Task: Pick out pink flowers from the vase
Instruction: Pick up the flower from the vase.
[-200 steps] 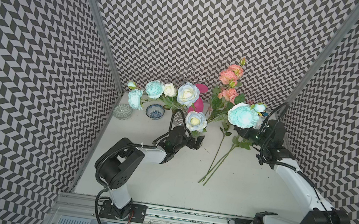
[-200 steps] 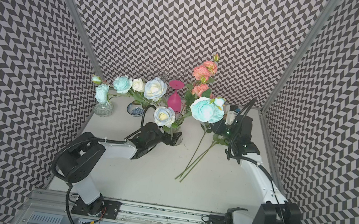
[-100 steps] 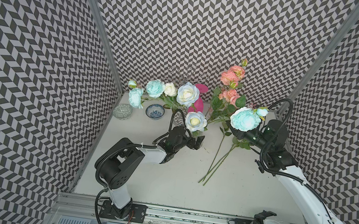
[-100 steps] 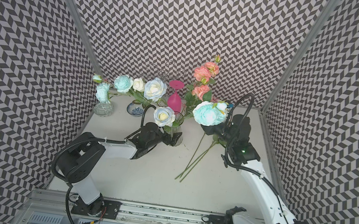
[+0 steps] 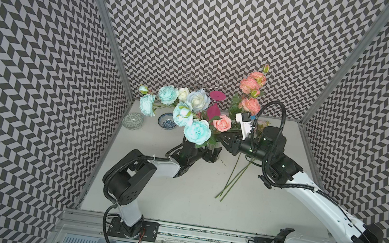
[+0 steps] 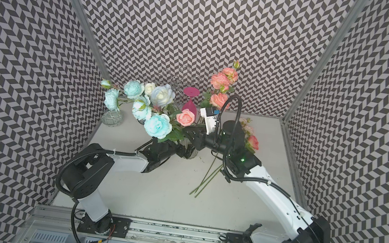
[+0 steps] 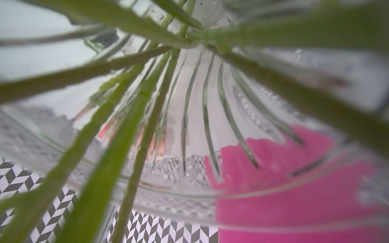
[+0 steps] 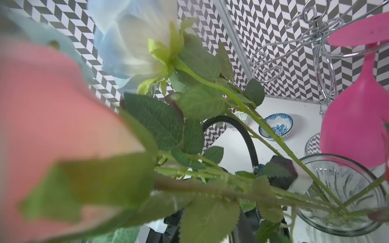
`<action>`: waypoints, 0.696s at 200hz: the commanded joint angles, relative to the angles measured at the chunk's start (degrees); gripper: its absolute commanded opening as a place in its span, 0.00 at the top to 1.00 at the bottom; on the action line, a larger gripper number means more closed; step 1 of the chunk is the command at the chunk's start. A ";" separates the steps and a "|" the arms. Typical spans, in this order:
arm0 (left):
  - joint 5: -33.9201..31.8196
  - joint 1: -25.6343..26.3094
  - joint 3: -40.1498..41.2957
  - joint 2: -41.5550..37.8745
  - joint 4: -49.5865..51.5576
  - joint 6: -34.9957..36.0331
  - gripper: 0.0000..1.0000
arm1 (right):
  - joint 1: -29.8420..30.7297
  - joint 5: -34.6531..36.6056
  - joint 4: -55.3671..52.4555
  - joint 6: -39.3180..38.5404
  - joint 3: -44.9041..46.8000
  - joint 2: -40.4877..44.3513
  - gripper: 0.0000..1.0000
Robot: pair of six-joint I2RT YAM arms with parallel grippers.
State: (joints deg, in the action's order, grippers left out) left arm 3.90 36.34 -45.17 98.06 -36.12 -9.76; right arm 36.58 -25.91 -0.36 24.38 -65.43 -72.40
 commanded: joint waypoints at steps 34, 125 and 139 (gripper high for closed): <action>1.17 0.36 0.42 1.17 2.11 -1.58 0.00 | -0.19 11.65 -4.09 -4.46 -1.46 5.29 0.72; 1.16 0.31 0.76 0.73 2.03 -1.38 0.00 | -0.22 13.32 -0.02 -5.97 -0.52 3.75 0.73; 1.29 0.32 0.78 0.73 2.09 -1.35 0.00 | -0.19 13.43 -0.03 -6.26 -1.78 2.24 0.74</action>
State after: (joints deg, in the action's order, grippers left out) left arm 4.12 36.34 -45.17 98.13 -36.32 -10.00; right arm 36.47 -13.65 -4.84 19.00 -65.82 -68.23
